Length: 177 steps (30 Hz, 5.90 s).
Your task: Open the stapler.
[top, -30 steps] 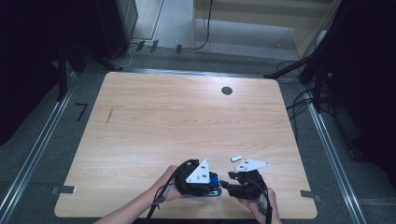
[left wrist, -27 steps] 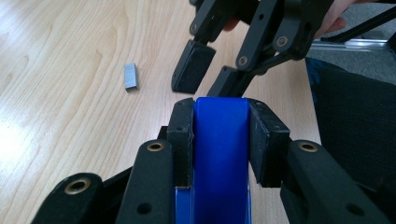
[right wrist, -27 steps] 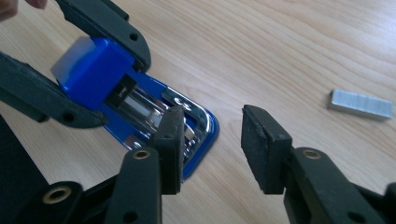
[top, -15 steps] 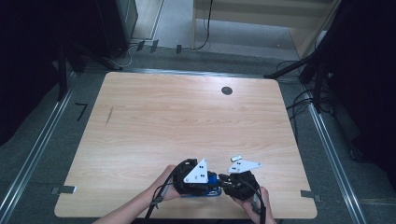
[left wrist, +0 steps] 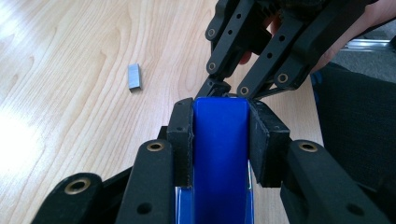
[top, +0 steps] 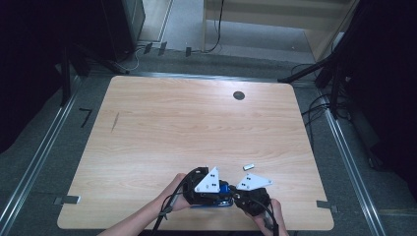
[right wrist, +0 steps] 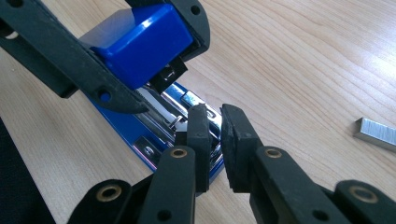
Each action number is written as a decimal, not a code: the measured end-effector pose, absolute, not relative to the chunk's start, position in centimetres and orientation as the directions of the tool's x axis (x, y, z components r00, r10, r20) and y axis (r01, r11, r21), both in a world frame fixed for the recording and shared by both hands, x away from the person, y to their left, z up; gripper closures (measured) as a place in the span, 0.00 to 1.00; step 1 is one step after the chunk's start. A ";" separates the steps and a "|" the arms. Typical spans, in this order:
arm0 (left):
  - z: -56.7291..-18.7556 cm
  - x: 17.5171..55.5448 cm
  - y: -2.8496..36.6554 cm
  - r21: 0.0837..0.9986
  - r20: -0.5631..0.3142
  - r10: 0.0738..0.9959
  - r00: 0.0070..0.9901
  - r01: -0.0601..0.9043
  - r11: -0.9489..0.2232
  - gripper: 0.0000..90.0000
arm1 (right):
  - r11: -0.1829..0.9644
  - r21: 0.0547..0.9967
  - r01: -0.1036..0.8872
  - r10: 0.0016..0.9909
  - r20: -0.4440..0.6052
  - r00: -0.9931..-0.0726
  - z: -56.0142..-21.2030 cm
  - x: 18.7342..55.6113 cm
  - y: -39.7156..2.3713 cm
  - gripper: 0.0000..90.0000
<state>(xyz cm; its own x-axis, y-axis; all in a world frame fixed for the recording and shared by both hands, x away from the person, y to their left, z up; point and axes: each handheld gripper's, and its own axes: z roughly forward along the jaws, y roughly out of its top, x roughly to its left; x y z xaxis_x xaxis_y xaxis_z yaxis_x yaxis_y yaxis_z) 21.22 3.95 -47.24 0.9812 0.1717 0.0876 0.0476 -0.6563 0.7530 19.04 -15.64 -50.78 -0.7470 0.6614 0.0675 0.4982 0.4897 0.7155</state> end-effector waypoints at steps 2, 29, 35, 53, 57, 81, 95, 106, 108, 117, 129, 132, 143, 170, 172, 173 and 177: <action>-47.2 21.2 3.9 0.752 0.089 0.171 0.981 0.046 -0.658 0.74 | 0.490 0.714 0.500 0.663 0.068 -0.746 -50.8 19.0 -15.7 0.93; -45.8 20.8 5.3 0.748 0.092 0.179 0.980 0.050 -0.661 0.74 | 0.526 0.681 0.509 0.663 0.046 -0.747 -50.7 19.2 -15.2 0.93; -45.4 20.5 5.6 0.740 0.105 0.185 0.977 0.048 -0.670 0.74 | 0.532 0.678 0.507 0.664 0.038 -0.747 -50.6 19.1 -15.1 0.93; -44.3 19.8 7.1 0.728 0.117 0.201 0.972 0.054 -0.683 0.74 | 0.535 0.674 0.509 0.668 0.030 -0.743 -50.5 19.0 -15.0 0.93; -44.2 19.7 7.5 0.727 0.116 0.210 0.971 0.061 -0.684 0.74 | 0.535 0.675 0.508 0.670 0.029 -0.742 -50.5 19.0 -15.0 0.93; -43.5 18.9 10.7 0.717 0.090 0.258 0.962 0.117 -0.687 0.74 | 0.522 0.672 0.525 0.688 0.033 -0.725 -50.5 18.9 -15.2 0.93; -43.6 18.5 12.6 0.696 0.079 0.281 0.956 0.149 -0.702 0.74 | 0.521 0.672 0.526 0.687 0.035 -0.725 -50.5 18.9 -15.2 0.93; -44.0 18.2 14.2 0.680 0.055 0.295 0.954 0.180 -0.711 0.73 | 0.523 0.673 0.523 0.682 0.037 -0.730 -50.5 19.0 -15.4 0.93; -44.1 18.2 14.3 0.681 0.053 0.295 0.954 0.181 -0.710 0.73 | 0.520 0.675 0.523 0.683 0.039 -0.729 -50.6 19.0 -15.4 0.93; -44.4 18.6 15.1 0.677 0.028 0.293 0.956 0.198 -0.709 0.73 | 0.519 0.676 0.523 0.682 0.042 -0.730 -50.6 19.1 -15.4 0.93; -45.6 18.6 16.5 0.647 0.015 0.316 0.949 0.232 -0.727 0.73 | 0.507 0.676 0.535 0.685 0.060 -0.726 -50.6 19.2 -15.5 0.93; -45.7 18.6 16.4 0.643 0.024 0.311 0.950 0.224 -0.733 0.73 | 0.526 0.673 0.521 0.681 0.033 -0.731 -50.5 19.1 -15.3 0.93; -45.5 18.6 16.4 0.639 0.034 0.303 0.953 0.212 -0.739 0.74 | 0.578 0.691 0.434 0.660 -0.083 -0.747 -49.4 18.3 -14.4 0.96; -45.2 18.6 15.9 0.645 0.059 0.292 0.955 0.187 -0.741 0.74 | 0.543 0.761 0.356 0.473 0.074 -0.878 -48.5 18.1 -6.3 1.00; -45.3 18.7 15.9 0.642 0.061 0.288 0.956 0.184 -0.744 0.74 | 0.551 0.762 0.341 0.460 0.064 -0.886 -48.6 18.3 -6.3 1.00; -45.3 18.7 15.9 0.642 0.061 0.288 0.956 0.184 -0.744 0.74 | 0.551 0.762 0.341 0.460 0.064 -0.886 -48.6 18.3 -6.3 1.00; -45.3 18.7 16.0 0.640 0.063 0.285 0.956 0.180 -0.747 0.73 | 0.565 0.750 0.343 0.453 0.066 -0.889 -48.6 18.3 -6.4 1.00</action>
<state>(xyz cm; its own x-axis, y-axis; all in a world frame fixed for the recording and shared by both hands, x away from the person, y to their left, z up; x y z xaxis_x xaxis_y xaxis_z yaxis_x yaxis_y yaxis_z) 18.70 16.00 -45.31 0.9564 0.2852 0.0631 0.1805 -0.7469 0.6400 18.31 -6.37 -48.59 -0.8892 0.4528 0.0659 0.3434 0.5651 0.7501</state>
